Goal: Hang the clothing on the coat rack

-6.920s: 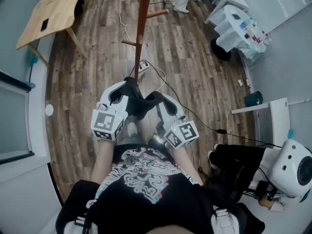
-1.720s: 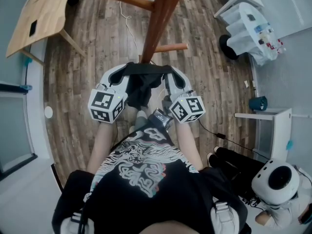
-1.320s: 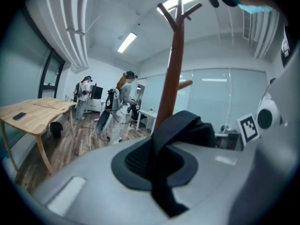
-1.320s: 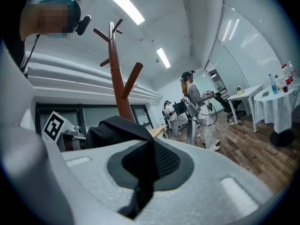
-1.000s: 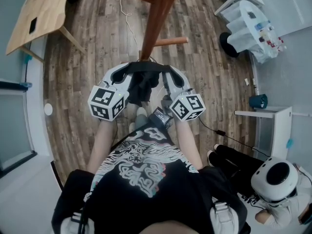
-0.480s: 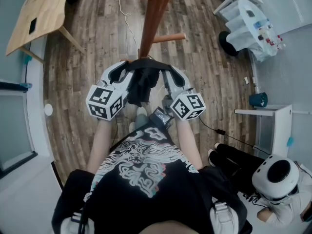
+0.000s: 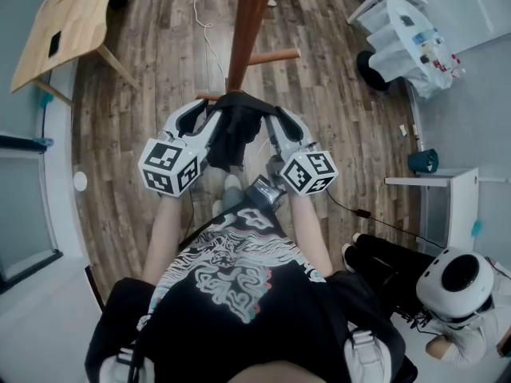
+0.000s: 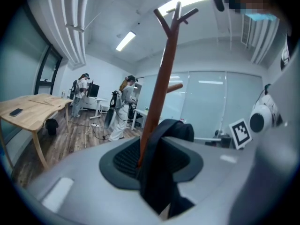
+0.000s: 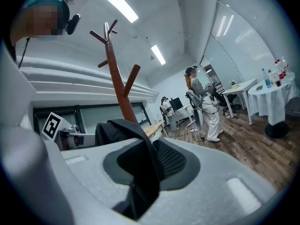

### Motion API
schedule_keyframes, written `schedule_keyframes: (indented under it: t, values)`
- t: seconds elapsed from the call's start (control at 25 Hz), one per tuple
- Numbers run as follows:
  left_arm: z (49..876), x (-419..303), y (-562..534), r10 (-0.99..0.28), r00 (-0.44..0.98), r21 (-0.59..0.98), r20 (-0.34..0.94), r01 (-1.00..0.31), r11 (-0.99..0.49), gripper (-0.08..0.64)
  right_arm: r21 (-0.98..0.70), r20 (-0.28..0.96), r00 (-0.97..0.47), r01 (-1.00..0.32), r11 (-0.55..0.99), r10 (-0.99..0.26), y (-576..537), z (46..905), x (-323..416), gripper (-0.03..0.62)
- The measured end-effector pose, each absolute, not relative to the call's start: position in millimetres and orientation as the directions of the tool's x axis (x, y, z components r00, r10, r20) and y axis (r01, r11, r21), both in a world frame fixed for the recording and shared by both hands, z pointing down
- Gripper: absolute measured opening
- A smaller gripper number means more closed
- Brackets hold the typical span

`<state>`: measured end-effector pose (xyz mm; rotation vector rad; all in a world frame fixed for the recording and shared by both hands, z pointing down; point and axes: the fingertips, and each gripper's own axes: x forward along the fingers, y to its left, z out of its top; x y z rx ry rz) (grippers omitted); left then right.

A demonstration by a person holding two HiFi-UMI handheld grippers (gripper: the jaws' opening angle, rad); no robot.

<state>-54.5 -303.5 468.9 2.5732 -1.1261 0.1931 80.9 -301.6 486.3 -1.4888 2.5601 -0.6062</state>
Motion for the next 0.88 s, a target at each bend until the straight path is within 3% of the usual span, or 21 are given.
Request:
schedule_keyframes:
  t: [0.28, 0.68, 0.72, 0.76, 0.88]
  values:
    - [468, -57, -291, -0.686, 0.682, 0.236, 0.253, -0.731, -0.64, 0.098, -0.378, 0.111, -0.502, -0.819, 0.431, -0.858, -287, 488, 78, 0.078]
    - [466, -67, -273, -0.677, 0.691, 0.213, 0.252, -0.722, -0.658, 0.095, -0.218, 0.126, -0.47, -0.872, 0.437, -0.874, -262, 482, 70, 0.069]
    - [467, -70, -271, -0.677, 0.691, 0.21, 0.255, -0.723, -0.658, 0.094, -0.203, 0.122, -0.465, -0.876, 0.437, -0.877, -259, 480, 69, 0.063]
    - [467, -73, -267, -0.679, 0.689, 0.208, 0.254, -0.724, -0.657, 0.09, -0.191, 0.115, -0.459, -0.881, 0.434, -0.881, -256, 479, 67, 0.017]
    - [467, -76, -258, -0.684, 0.688, 0.195, 0.244, -0.725, -0.66, -0.011, -0.167, 0.101, -0.452, -0.886, 0.433, -0.886, -247, 474, 68, 0.0]
